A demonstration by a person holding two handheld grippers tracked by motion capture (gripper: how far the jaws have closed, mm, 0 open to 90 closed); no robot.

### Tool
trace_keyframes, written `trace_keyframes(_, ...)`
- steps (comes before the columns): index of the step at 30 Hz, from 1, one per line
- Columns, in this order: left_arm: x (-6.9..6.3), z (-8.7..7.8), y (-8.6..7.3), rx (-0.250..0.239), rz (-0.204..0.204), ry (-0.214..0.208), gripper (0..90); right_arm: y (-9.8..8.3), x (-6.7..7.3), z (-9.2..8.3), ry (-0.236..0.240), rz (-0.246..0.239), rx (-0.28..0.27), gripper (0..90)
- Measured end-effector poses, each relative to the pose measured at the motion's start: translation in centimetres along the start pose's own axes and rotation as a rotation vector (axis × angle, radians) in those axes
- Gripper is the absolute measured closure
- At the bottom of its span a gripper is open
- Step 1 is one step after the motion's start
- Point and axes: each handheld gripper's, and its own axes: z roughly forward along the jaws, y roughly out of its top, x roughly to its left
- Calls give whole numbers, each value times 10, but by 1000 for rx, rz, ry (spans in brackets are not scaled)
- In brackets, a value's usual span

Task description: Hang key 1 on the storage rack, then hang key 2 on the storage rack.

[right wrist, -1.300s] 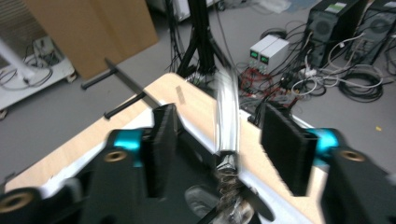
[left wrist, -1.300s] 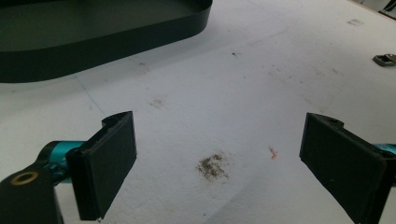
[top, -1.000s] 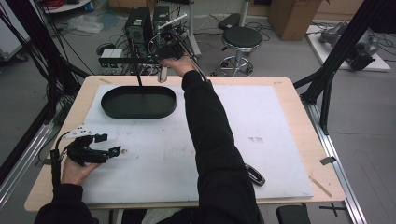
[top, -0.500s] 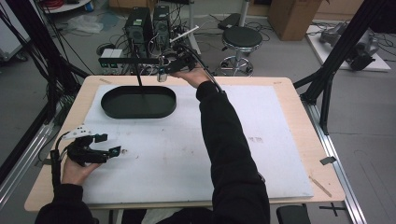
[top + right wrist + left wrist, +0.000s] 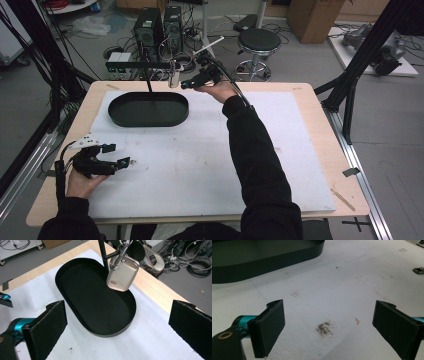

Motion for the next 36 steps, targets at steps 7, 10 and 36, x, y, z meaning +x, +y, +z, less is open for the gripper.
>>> trace_keyframes(7, 0, 0, 0, 0, -4, 3, 113, -13, 3, -12, -6, -6, 0, 9)
trace_keyframes(10, 0, 0, 0, 0, -4, 5, 113, -21, 6, -17, 3, -5, -6, 10)
trace_keyframes(36, 1, 0, 0, 2, -1, 10, 113, -99, 5, -59, -53, 30, 13, 9)
